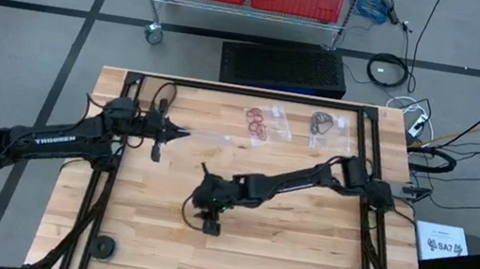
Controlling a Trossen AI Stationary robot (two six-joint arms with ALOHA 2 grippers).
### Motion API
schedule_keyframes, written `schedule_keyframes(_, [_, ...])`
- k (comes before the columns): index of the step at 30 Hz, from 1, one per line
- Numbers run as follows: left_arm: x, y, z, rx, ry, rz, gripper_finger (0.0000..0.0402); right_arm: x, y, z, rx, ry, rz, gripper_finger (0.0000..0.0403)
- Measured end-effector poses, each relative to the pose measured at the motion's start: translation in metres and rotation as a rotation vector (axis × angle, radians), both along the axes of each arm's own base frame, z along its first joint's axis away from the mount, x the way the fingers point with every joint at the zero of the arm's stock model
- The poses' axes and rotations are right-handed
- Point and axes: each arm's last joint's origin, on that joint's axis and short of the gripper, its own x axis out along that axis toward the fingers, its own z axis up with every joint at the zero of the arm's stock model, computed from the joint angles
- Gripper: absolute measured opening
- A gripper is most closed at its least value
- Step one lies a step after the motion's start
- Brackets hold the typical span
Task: Sort rubber bands
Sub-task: Put the yellow rubber band into the top left transparent zip lock bag
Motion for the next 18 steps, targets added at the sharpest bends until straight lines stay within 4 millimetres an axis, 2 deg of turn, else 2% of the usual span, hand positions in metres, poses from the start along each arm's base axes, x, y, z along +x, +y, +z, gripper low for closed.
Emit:
schedule_keyframes(10, [-0.004,-0.002,0.005,0.019,-0.028,0.000,0.0000,0.034,0.027,-0.015,-0.065,0.012,0.029,0.0236])
schedule_keyframes(16, [-0.004,-0.003,0.003,-0.048,-0.015,-0.006,0.0000,0.044,0.044,-0.043,-0.148,0.081,0.003,0.0268])
schedule_keyframes(18, [-0.004,-0.003,0.003,-0.057,-0.017,-0.012,0.0000,0.049,0.051,-0.044,-0.128,0.065,0.010,0.0271])
